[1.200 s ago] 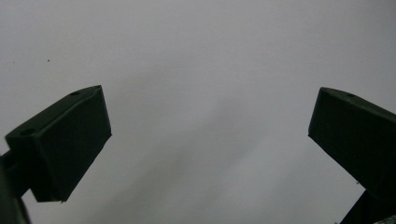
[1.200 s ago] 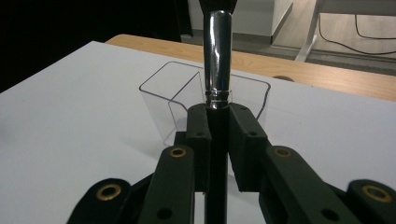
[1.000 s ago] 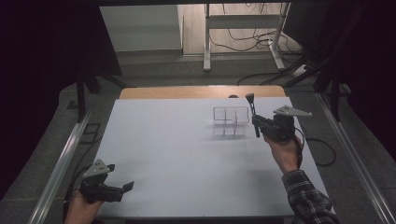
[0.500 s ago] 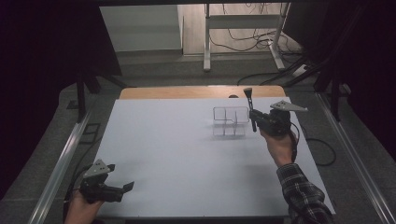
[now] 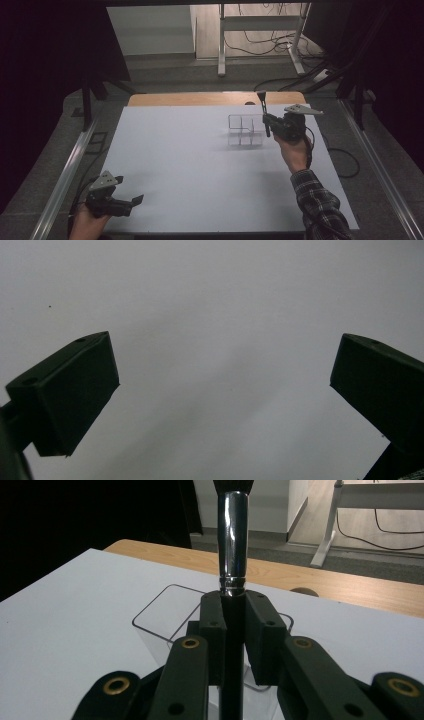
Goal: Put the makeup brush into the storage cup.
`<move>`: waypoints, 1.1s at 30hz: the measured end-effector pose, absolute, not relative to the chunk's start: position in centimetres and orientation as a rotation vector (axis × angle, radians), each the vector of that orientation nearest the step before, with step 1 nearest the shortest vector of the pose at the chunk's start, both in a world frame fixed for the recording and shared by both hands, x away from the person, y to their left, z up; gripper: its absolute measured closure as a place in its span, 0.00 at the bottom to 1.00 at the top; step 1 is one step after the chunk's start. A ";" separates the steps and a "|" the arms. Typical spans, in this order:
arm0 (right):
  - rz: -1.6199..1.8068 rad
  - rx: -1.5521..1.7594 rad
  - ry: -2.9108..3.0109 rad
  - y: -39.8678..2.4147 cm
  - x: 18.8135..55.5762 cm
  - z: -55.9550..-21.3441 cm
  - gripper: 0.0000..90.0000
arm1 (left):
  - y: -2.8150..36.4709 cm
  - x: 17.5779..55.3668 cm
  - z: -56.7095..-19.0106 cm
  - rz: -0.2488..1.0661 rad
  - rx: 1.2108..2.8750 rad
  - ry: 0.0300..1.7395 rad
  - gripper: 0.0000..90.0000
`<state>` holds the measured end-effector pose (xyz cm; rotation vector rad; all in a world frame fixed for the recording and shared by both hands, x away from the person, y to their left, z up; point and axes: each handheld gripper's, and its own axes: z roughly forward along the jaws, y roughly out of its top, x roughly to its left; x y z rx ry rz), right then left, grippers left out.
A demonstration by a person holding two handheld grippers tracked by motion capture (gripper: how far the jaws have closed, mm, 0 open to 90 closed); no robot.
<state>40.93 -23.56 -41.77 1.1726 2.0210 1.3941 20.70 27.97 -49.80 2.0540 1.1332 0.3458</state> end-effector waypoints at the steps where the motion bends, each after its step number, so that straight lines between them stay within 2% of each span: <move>1: 1.396 1.172 2.020 -23.5 41.0 -41.8 0.87 | 28.0 20.7 -49.8 0.346 2.055 1.133 0.00; 33: 1.400 1.203 1.957 -23.5 44.3 -41.6 0.87 | 27.9 20.7 -49.8 0.343 2.056 1.134 0.00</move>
